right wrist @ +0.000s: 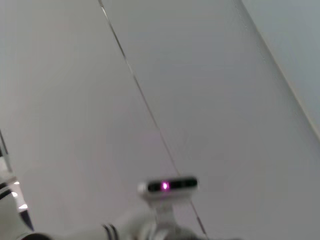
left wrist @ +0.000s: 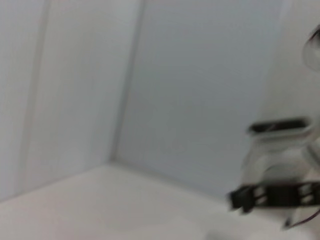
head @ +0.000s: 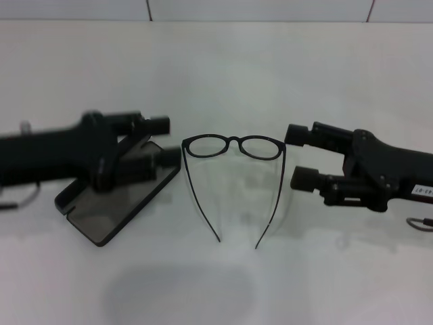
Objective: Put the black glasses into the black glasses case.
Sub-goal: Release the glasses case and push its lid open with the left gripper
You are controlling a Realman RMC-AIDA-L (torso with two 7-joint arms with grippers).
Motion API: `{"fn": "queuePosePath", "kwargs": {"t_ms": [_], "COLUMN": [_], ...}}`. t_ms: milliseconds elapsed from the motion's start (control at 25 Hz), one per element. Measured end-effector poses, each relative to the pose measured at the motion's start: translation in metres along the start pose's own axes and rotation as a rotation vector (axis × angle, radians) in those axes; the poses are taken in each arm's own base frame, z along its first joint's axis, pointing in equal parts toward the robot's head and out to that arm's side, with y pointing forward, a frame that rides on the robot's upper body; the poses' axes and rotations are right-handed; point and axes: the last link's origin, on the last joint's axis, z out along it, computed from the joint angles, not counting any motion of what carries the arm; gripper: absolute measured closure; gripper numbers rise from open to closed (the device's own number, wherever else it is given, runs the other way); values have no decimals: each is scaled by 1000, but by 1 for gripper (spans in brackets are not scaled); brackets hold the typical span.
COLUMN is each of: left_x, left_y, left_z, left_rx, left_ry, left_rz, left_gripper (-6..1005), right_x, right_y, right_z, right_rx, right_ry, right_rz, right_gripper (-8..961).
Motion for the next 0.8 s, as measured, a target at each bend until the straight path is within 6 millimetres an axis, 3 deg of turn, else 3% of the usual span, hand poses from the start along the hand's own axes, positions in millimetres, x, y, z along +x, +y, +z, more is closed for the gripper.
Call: {"fn": "queuePosePath", "kwargs": {"t_ms": [200, 320, 800], "left_x": [57, 76, 49], "left_y": [1, -1, -36], "left_z": [-1, -4, 25], "left_rx": [204, 333, 489], "left_ry": [-257, -374, -778], "left_rz": [106, 96, -50], "left_gripper": [419, 420, 423], "right_x": [2, 5, 5], "right_y": [-2, -4, -4], "right_z": [-12, -17, -29], "right_rx": [60, 98, 149], "right_ry": [-16, -18, -44], "right_rz": [2, 7, 2], "right_gripper": [126, 128, 135]}}
